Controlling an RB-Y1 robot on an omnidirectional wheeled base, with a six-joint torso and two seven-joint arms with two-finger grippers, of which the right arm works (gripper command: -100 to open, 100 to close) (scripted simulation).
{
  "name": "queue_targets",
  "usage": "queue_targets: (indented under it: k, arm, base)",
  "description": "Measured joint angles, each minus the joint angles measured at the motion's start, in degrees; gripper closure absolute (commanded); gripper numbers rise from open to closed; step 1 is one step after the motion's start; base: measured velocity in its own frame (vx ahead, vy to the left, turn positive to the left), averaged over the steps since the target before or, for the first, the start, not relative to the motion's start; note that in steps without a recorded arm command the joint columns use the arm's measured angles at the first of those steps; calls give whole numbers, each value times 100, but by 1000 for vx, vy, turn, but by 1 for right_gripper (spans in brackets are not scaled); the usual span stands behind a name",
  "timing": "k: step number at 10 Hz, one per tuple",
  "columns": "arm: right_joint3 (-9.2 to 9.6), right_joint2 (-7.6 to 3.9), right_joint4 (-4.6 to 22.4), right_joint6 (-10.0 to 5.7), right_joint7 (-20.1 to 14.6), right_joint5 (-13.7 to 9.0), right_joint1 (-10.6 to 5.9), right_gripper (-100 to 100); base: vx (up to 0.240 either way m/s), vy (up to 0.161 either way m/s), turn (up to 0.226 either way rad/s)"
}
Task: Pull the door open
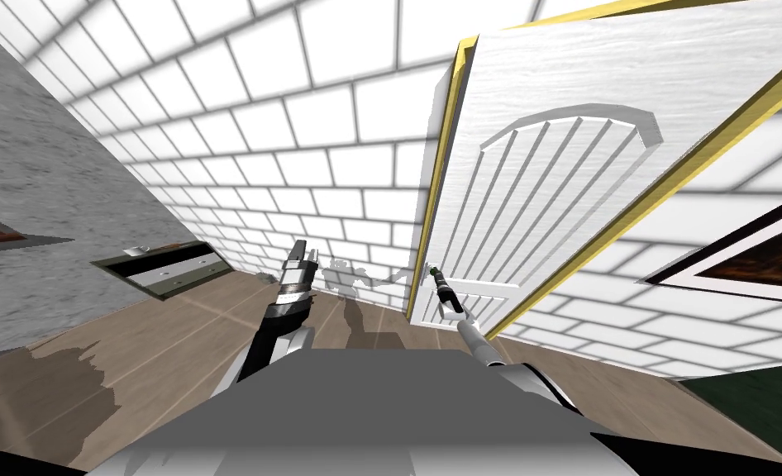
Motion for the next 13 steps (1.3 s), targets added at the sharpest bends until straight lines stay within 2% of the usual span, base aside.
queue_targets:
  k: [4,13]
  arm:
    - [-8,-17,116,-41,-566,-184,-62,100]
    - [-44,-38,172,-31,-1784,-595,-92,100]
  base:
    - [-45,-30,75]
    - [-39,-23,63]
